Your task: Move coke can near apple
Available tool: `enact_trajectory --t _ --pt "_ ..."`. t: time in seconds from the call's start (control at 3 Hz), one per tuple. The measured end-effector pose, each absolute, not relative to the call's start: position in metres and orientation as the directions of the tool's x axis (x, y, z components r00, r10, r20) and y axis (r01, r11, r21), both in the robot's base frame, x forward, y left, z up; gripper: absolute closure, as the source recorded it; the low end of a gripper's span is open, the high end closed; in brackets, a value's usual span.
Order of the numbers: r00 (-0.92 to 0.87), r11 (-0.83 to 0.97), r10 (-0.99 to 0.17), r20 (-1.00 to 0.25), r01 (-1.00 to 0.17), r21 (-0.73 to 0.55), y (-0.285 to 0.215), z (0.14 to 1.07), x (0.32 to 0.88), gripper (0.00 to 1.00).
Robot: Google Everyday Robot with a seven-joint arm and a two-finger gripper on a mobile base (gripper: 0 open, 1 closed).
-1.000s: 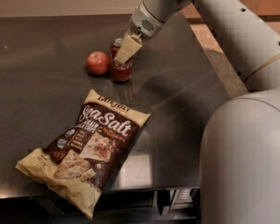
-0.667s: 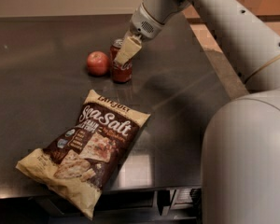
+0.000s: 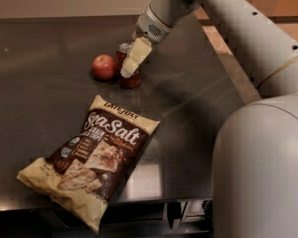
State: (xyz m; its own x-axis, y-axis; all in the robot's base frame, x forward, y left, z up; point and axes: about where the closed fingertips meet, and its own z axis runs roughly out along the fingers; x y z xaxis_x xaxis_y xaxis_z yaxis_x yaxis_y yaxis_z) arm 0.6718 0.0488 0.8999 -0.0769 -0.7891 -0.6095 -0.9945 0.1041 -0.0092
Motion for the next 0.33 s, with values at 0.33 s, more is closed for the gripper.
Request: enact_trajectory --t 0.33 --pt "-0.077 0.104 -0.789 -0.609 -0.995 -0.009 0.0489 0.8998 0.6718 0.00"
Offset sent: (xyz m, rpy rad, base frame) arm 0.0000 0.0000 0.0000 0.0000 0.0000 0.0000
